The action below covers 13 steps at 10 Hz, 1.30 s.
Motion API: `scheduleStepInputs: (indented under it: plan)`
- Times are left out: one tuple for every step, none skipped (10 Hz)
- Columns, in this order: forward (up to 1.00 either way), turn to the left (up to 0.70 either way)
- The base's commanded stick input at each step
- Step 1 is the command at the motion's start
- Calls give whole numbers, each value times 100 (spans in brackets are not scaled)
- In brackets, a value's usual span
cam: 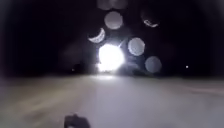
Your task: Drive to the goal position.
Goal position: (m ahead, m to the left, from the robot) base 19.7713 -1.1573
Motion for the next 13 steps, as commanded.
scheduleStepInputs:
  plan:
    - [100,0]
    - [100,0]
    - [100,0]
    - [100,37]
    - [100,40]
    - [100,36]
    - [100,12]
    - [100,0]
    - [100,0]
    - [100,0]
    - [100,0]
    - [100,0]
    - [100,0]
